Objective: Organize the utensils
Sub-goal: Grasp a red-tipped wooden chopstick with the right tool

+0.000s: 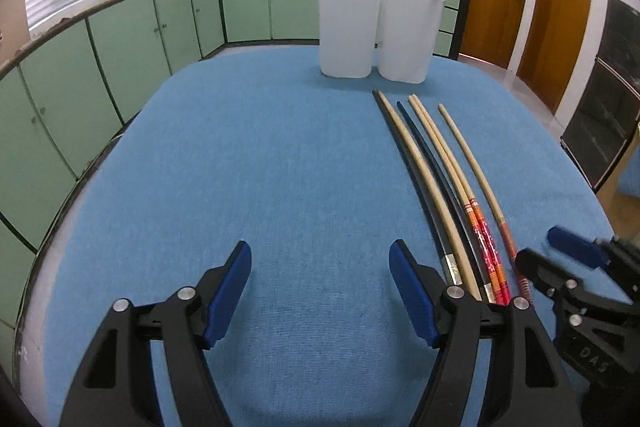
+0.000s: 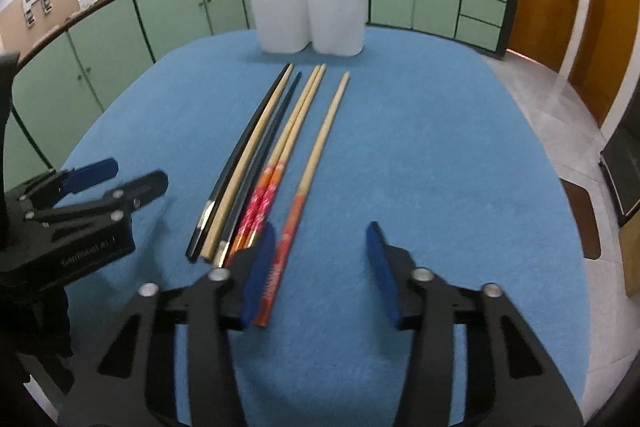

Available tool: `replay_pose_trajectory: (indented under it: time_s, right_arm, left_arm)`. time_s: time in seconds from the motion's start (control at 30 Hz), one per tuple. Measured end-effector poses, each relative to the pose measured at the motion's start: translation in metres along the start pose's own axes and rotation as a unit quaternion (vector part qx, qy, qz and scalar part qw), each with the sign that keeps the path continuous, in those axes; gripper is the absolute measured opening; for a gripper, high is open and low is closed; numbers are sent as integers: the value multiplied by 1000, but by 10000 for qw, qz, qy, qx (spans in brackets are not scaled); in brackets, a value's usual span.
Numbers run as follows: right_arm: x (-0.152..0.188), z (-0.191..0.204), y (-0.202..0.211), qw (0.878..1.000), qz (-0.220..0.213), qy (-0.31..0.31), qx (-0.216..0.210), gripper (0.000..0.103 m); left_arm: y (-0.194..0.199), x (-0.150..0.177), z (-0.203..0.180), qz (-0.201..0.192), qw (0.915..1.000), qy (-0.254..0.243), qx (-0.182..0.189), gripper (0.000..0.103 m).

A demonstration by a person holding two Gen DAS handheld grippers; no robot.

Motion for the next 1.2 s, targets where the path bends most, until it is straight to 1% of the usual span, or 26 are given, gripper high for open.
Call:
replay_pose_trajectory:
  time_s: [0.07, 0.1, 0.13, 0.17, 0.3, 0.37, 0.4, 0.43, 0.57, 0.63, 0.8, 0.9, 1.0, 1.2]
  right_arm:
    - [2, 3, -1, 10000, 28, 2, -61, 35]
    - [2, 4, -1, 10000, 43, 27, -61, 33]
    - [3, 5, -1, 9999, 73, 53, -62, 28]
    - [4, 5, -1, 9999, 91, 64, -65, 26]
    - [5, 10, -1, 9998, 131, 120, -102, 22]
    - [6, 12, -1, 9997, 136, 203, -91, 17]
    - [6, 14, -2, 9996, 140, 234, -118, 9]
    - [6, 15, -2, 9995, 142, 243, -124, 8]
    - [6, 13, -1, 9997, 114, 168, -101, 6]
    - [5, 6, 0, 9999, 67, 144, 6, 5]
    - [-4, -24, 1, 9995, -69, -16, 297, 5]
    - [-8, -40, -1, 9991, -116, -124, 396, 5]
    - [-10, -50, -5, 9988, -108, -226, 411, 5]
    - [-9, -52, -7, 9990, -78, -244, 366, 5]
  left_arm:
    - [0, 2, 0, 17, 10000, 8, -9, 70]
    - [0, 3, 0, 27, 10000, 10, -4, 70]
    - [0, 1, 0, 29, 10000, 12, 4, 70]
    - [0, 1, 0, 27, 10000, 8, 13, 70]
    - [0, 2, 0, 45, 10000, -11, 24, 70]
    - [-1, 2, -1, 61, 10000, -18, 35, 70]
    - [-1, 1, -1, 63, 10000, -22, 38, 70]
    - [-1, 1, -1, 67, 10000, -29, 42, 70]
    - [0, 3, -6, 63, 9999, -103, 84, 70]
    - [1, 3, -9, 47, 9998, -122, 136, 70]
    - [4, 4, -22, 32, 9993, -142, 346, 70]
    - [5, 7, -30, 80, 9988, -149, 456, 70]
    - [6, 8, -36, 92, 9984, -188, 529, 70]
    - [1, 12, -46, 217, 9977, -336, 550, 72]
Point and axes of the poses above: each gripper's, at about its wrist camera, not at the fingertips, and y roughly against the way its jaws point, z to its left, x to its underside, the point moved 9 cm from there along -y, roughly the way its jaws point, and after that the axes turned 12 degrees about -z, right-handed, at the moved point
